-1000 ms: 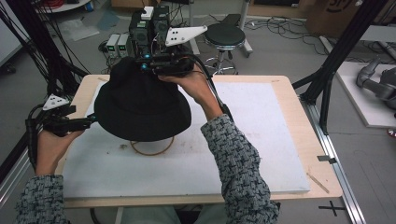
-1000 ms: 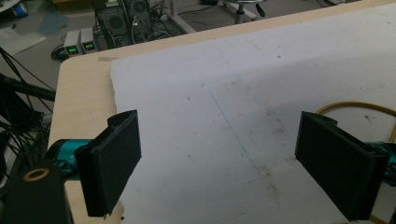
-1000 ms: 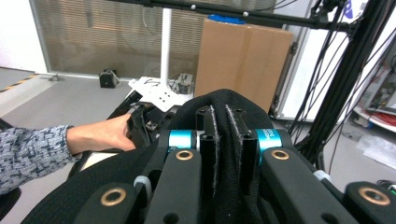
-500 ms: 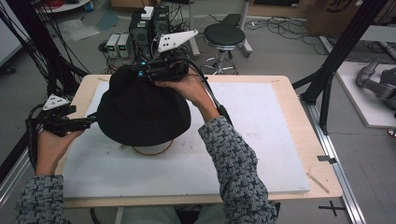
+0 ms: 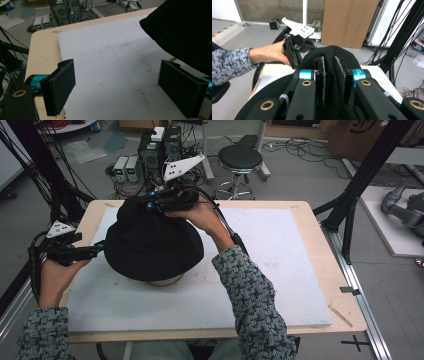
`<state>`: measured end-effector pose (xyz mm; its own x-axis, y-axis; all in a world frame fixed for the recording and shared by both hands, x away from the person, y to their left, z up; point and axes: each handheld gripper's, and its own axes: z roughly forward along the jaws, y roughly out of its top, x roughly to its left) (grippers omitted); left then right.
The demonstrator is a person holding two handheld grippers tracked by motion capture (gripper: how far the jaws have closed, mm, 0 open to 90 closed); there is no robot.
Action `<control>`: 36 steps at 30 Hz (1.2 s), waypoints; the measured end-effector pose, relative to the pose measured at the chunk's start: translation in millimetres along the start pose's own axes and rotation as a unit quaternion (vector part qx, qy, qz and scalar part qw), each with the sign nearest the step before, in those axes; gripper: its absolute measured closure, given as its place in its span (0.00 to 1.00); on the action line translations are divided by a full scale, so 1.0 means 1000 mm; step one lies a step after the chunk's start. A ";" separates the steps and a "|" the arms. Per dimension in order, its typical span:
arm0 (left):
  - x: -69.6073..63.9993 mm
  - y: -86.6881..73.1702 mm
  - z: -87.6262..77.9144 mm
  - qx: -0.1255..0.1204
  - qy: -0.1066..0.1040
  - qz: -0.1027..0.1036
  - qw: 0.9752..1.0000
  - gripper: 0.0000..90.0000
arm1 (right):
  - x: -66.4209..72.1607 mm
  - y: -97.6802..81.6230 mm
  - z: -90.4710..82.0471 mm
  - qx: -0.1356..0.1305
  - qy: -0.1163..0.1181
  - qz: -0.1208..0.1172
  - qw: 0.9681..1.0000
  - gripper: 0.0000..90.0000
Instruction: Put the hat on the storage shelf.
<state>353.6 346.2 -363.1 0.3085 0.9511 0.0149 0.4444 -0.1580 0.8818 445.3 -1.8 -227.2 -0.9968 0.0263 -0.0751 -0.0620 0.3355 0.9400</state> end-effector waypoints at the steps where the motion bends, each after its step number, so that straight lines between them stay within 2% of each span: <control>1: 0.000 0.000 0.000 0.000 -0.001 -0.001 1.000 0.16 | 0.000 0.000 0.000 0.002 0.000 0.002 1.000 0.88; 4: 0.001 -0.001 0.000 0.002 0.004 0.002 1.000 0.16 | -0.001 -0.002 0.001 0.004 0.000 0.005 1.000 0.89; 14: 0.014 -0.005 -0.006 0.000 0.014 -0.012 1.000 0.16 | -0.001 -0.006 0.002 0.002 -0.002 0.003 1.000 0.88; 18: 0.013 -0.005 -0.006 0.001 0.014 -0.011 1.000 0.16 | -0.002 -0.012 0.001 -0.010 0.001 0.014 1.000 0.88; 22: 0.013 -0.005 -0.006 0.001 0.014 -0.011 1.000 0.16 | -0.001 -0.011 0.001 -0.006 0.000 0.009 1.000 0.87; 36: 0.013 -0.005 -0.006 0.001 0.014 -0.012 1.000 0.16 | -0.001 -0.012 0.000 -0.004 0.003 0.014 1.000 0.77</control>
<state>350.4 361.0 -364.1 0.2747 0.9615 0.0075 0.4528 -0.1362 0.8812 447.3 -5.9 -238.3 -0.9984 0.0301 -0.0474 -0.0349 0.3279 0.9441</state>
